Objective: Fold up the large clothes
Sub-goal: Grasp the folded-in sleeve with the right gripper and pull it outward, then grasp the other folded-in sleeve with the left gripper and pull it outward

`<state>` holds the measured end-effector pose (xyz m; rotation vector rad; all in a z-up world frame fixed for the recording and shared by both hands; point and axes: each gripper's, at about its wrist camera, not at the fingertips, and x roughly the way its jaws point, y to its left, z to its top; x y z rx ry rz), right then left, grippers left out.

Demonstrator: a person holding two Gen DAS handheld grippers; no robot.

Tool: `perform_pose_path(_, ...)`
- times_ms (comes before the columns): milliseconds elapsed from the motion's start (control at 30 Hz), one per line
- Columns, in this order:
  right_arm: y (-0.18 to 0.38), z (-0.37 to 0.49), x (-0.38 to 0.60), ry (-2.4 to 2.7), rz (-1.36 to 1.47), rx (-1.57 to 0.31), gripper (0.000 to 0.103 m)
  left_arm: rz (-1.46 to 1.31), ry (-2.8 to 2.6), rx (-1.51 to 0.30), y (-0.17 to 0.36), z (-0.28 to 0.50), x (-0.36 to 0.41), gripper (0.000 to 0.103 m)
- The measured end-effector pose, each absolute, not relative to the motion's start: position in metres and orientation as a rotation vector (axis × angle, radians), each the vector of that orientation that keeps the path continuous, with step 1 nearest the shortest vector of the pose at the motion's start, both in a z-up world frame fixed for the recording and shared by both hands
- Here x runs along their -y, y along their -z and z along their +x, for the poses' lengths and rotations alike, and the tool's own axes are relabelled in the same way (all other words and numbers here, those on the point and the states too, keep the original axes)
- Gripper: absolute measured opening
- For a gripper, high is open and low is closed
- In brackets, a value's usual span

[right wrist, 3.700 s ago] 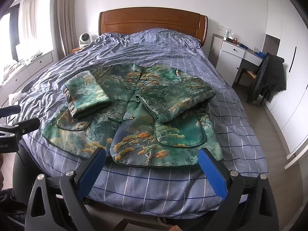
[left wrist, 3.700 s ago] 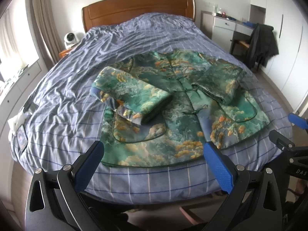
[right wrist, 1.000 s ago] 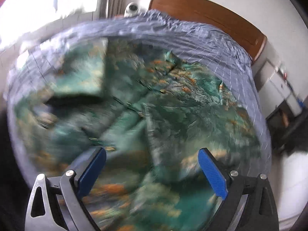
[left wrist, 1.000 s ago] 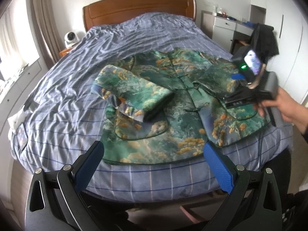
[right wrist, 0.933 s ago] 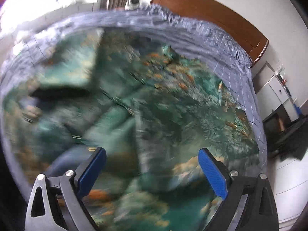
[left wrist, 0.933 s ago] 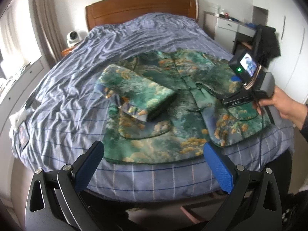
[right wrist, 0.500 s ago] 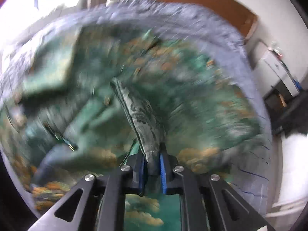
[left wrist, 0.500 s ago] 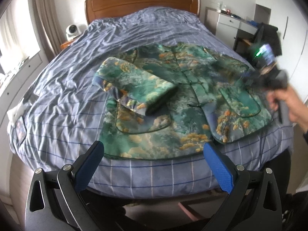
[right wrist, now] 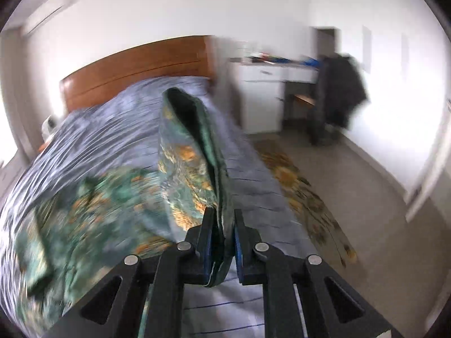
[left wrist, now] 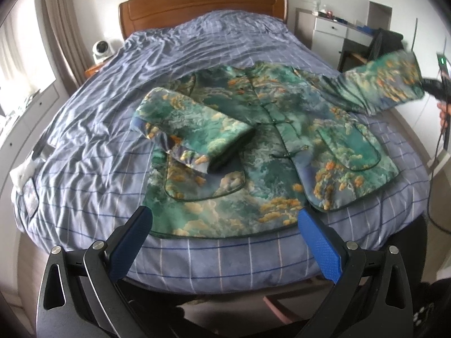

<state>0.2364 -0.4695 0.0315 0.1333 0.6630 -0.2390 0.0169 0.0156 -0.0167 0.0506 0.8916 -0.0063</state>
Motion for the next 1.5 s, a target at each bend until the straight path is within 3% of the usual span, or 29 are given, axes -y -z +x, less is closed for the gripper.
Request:
perform_pose_path(133,-0.006,0.237,0.527,0.409,0.212,-0.7,0.014,0.055,0.007,-0.89,0.016,0.02,-0.019,0.103)
perform_pose_path(200,0.012,0.236,0.549,0.482,0.231,-0.734,0.033,0.054,0.018,-0.88,0.016,0.022,-0.022,0.103)
perform_pose_path(267,0.028,0.228,0.561,0.535,0.227,-0.748,0.043,0.061,0.032,-0.87,0.015,0.024,-0.025,0.103)
perform_pose_path(533,0.06,0.177,0.517,0.473,0.156,-0.79,0.046,0.258,0.171,-0.851,0.034,0.074,-0.03,0.103)
perform_pose_path(733,0.083,0.122,0.431,0.27,0.157,-0.821,0.051,0.56,0.242,-0.887,0.094,0.141,-0.006,0.103)
perform_pose_path(867,0.097,0.1,0.379,0.171,0.21,-0.855,0.051,0.59,0.237,-0.918,0.131,0.177,-0.01,0.103)
perform_pose_path(900,0.099,0.098,0.369,0.154,0.218,-0.859,0.051,0.579,0.231,-0.933,0.139,0.185,-0.014,0.099)
perform_pose_path(967,0.102,0.091,0.346,0.11,0.227,-0.866,0.051,0.524,0.258,-0.986,0.15,0.196,-0.027,0.078)
perform_pose_path(1033,0.102,0.082,0.327,0.057,0.219,-0.873,0.051,0.443,0.297,-1.015,0.148,0.198,-0.037,0.044)
perform_pose_path(1100,0.102,0.076,0.311,0.012,0.189,-0.879,0.051,0.355,0.309,-1.036,0.141,0.195,-0.049,0.017)
perform_pose_path(1500,0.078,0.072,0.276,-0.05,0.054,-0.822,0.051,0.044,0.12,-0.804,0.033,0.153,-0.158,0.013)
